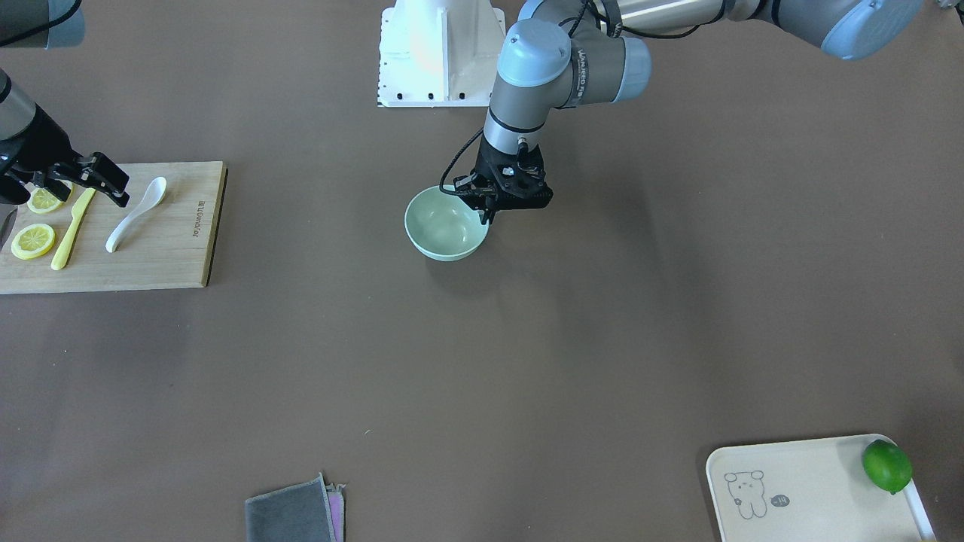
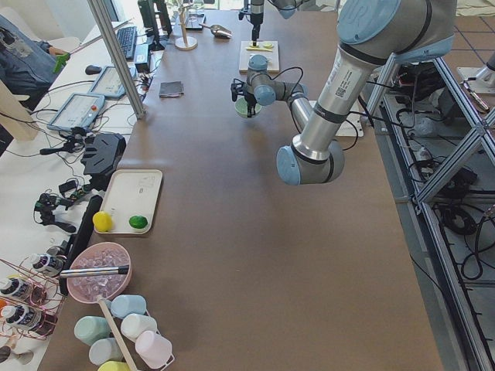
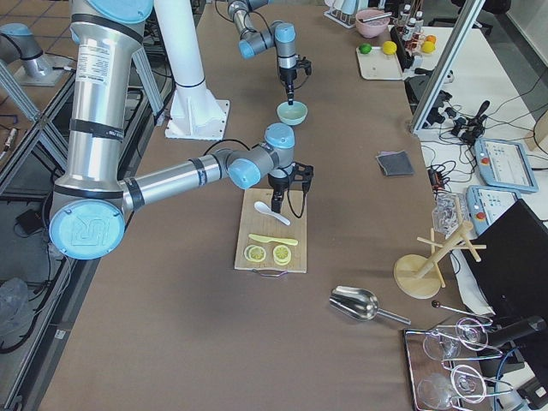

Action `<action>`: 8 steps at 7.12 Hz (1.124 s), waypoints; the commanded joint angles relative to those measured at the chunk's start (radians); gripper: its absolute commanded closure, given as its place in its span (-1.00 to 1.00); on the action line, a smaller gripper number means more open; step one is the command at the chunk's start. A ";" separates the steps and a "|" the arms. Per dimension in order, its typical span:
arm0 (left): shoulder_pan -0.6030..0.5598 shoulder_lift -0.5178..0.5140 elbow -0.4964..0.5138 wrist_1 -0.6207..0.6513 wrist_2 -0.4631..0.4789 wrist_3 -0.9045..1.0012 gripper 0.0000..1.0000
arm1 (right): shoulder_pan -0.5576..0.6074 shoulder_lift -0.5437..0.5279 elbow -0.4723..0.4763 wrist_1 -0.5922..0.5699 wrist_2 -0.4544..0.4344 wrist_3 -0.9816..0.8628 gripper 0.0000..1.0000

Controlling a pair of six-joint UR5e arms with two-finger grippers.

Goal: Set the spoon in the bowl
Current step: 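Slide the bowl to center with left gripper while right reaches for spoon, then grasp the white spoon on the cutting board with the right gripper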

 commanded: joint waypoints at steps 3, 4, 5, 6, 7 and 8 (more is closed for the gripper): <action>0.023 -0.017 0.004 0.000 0.032 -0.001 1.00 | -0.025 0.008 -0.117 0.127 -0.002 0.145 -0.78; 0.023 -0.019 0.002 0.000 0.032 0.001 0.97 | -0.027 0.012 -0.120 0.131 -0.001 0.169 -0.79; 0.025 -0.014 0.001 0.000 0.034 0.004 -0.95 | -0.040 0.014 -0.120 0.134 -0.001 0.202 -0.79; 0.024 -0.011 -0.002 0.001 0.052 0.004 -0.96 | -0.063 0.017 -0.121 0.151 -0.002 0.230 -0.78; 0.022 -0.008 -0.004 0.003 0.058 0.004 -0.96 | -0.089 0.034 -0.129 0.153 -0.004 0.262 -0.75; 0.020 -0.008 -0.004 0.004 0.058 0.004 -0.96 | -0.097 0.031 -0.135 0.154 -0.004 0.261 -0.67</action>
